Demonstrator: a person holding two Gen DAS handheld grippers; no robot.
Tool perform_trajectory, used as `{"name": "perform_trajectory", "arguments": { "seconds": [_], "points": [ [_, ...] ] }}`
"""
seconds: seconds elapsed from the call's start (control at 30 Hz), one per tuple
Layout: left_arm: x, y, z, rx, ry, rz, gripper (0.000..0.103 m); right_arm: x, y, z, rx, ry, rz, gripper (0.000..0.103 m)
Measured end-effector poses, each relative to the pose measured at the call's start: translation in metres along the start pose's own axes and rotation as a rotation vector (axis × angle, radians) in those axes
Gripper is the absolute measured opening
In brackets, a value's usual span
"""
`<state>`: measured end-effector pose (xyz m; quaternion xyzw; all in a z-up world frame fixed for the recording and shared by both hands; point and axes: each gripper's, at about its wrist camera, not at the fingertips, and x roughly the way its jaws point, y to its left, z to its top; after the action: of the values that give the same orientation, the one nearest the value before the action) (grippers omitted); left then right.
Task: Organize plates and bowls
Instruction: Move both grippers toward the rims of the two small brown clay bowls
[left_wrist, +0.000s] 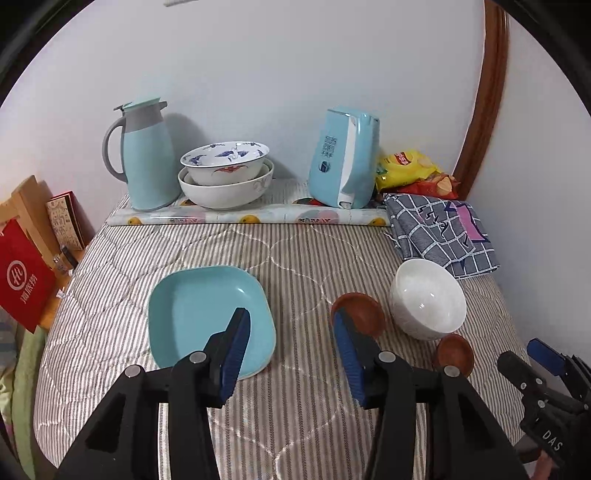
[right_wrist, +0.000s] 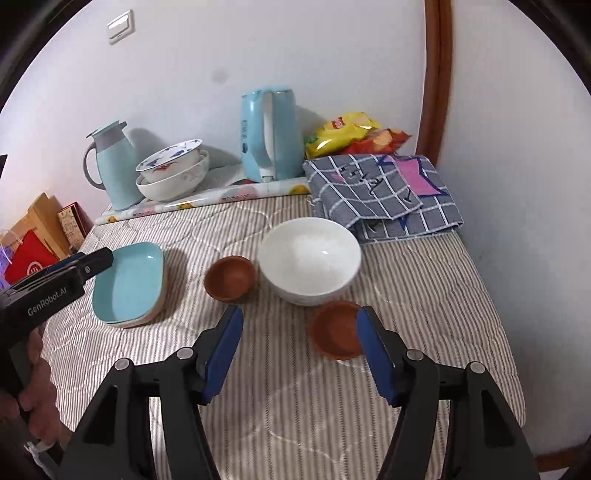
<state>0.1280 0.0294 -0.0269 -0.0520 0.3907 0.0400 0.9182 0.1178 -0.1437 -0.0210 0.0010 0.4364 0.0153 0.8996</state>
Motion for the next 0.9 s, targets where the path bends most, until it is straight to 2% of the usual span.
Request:
{"name": "perform_trajectory", "arguments": {
  "seconds": [0.23, 0.4, 0.63, 0.9],
  "points": [
    [0.028, -0.018, 0.001, -0.005, 0.078, -0.01, 0.045, 0.015, -0.04, -0.004, 0.042, 0.034, -0.02, 0.063],
    [0.044, -0.028, 0.003, -0.008, 0.097, -0.012, 0.045, 0.028, -0.06, -0.006, 0.067, 0.058, -0.03, 0.063],
    [0.068, -0.037, 0.004, -0.013, 0.119, -0.031, 0.045, 0.05, -0.078, -0.008, 0.099, 0.091, -0.032, 0.063],
    [0.094, -0.041, 0.002, -0.018, 0.168, -0.017, 0.045, 0.078, -0.088, -0.01, 0.13, 0.131, -0.012, 0.063]
  ]
}}
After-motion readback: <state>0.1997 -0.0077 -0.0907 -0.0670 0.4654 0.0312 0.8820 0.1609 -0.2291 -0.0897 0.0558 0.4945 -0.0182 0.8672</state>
